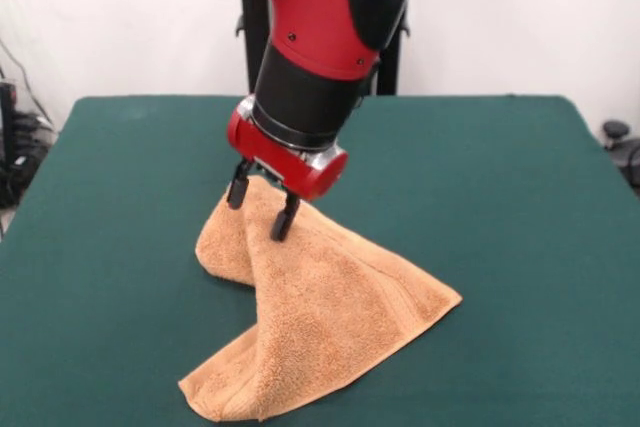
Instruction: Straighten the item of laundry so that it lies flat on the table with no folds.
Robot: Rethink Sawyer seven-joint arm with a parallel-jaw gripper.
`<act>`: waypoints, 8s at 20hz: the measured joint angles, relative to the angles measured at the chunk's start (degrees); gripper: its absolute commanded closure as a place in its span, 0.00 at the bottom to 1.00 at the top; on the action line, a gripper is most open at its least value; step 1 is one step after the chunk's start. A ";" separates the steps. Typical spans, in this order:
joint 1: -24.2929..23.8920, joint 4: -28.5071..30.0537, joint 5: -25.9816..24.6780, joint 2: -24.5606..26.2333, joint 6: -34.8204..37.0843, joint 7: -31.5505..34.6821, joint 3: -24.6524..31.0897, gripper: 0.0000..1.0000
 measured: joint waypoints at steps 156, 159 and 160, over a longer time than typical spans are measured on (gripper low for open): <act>10.26 -10.97 22.75 19.88 -18.43 14.69 -17.17 1.00; 10.20 -11.15 25.83 20.18 -16.97 14.69 -17.58 1.00; 10.21 -11.35 26.90 20.38 -16.33 14.69 -17.82 1.00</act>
